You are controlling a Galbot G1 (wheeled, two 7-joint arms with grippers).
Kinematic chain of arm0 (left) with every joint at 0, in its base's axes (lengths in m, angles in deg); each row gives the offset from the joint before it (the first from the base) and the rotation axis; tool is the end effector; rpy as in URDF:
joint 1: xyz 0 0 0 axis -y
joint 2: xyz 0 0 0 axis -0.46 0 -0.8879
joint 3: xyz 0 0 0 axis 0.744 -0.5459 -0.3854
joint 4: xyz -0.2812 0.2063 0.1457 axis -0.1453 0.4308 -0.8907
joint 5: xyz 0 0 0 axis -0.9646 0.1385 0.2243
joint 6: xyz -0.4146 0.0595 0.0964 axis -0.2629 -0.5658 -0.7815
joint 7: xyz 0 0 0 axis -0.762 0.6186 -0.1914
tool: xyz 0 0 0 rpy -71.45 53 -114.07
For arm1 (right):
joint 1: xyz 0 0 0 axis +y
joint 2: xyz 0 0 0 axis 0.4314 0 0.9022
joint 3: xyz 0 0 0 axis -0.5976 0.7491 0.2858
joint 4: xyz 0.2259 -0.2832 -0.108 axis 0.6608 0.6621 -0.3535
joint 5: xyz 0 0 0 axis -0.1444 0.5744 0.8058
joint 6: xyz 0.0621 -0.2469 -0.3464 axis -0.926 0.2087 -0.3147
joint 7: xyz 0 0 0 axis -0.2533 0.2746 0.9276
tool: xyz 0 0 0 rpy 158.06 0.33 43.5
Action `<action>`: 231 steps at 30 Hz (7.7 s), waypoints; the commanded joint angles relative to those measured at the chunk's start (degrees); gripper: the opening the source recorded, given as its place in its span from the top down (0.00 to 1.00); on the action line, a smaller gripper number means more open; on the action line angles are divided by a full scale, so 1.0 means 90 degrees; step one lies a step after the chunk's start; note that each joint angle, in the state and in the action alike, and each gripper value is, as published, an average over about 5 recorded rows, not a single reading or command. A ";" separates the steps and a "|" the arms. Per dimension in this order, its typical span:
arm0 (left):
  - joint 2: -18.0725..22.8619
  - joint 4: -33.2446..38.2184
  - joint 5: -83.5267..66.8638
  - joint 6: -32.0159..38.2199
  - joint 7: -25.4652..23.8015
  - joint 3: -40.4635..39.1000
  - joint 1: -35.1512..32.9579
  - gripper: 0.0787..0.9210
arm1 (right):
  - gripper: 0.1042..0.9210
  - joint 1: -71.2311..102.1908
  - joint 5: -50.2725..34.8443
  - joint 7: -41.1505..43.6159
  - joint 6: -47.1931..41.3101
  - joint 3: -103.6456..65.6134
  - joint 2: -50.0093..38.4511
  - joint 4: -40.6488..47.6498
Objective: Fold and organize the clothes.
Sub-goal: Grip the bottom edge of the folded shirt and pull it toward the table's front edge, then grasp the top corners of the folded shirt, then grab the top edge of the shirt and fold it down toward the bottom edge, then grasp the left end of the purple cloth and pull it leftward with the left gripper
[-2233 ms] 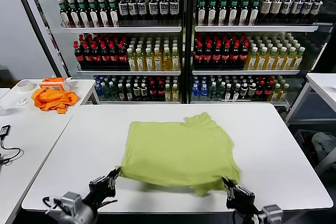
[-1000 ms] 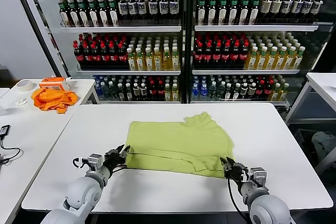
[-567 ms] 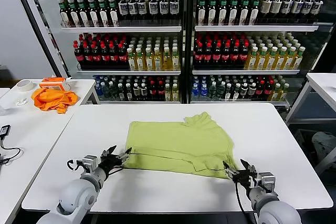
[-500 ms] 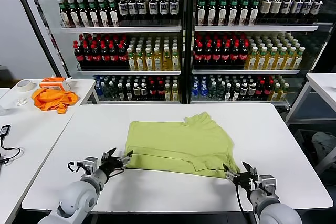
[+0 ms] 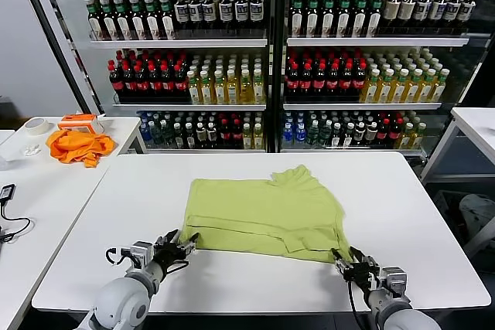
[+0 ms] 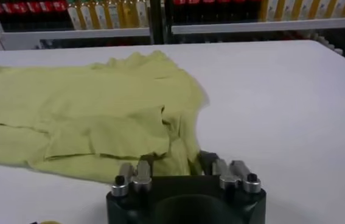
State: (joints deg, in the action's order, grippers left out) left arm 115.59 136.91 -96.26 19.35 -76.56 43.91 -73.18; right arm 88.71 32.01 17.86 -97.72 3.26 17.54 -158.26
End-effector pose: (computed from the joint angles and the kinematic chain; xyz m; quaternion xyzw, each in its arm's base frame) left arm 0.3387 0.0346 -0.3294 -0.1072 -0.9492 -0.0093 0.2958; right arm 0.2763 -0.0657 -0.3189 0.0505 -0.9591 -0.0214 0.2778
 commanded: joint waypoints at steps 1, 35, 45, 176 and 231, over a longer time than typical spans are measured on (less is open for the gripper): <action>0.0031 0.0166 0.0198 -0.0142 0.0115 -0.0118 -0.0152 0.52 | 0.77 0.0022 -0.0067 -0.0006 0.0054 0.0023 0.0069 0.0051; -0.0637 0.2302 0.0880 -0.0155 -0.0366 0.1392 -0.2646 0.93 | 0.84 0.2155 0.0917 -0.0468 -0.0543 -0.0371 -0.0362 -0.2143; -0.0587 0.1793 0.0370 -0.0080 -0.0311 0.1320 -0.1227 0.60 | 0.50 0.0717 0.0136 -0.0817 -0.0624 -0.0501 -0.0798 -0.2394; -0.0804 -0.0516 -0.0496 0.1359 -0.1784 0.0460 -0.0137 0.99 | 1.00 -0.0323 0.1033 -0.0841 -0.0551 0.1219 0.0089 -0.1004; 0.0506 0.0484 0.0375 0.0970 0.1697 -0.0344 -0.0722 0.76 | 0.12 0.0680 0.1178 -0.0739 -0.0160 0.0590 0.0351 -0.1371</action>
State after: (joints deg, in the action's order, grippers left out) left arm 118.46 140.81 -100.72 27.07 -61.97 41.16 -79.10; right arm 94.56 42.67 11.18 -99.25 8.72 20.69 -170.55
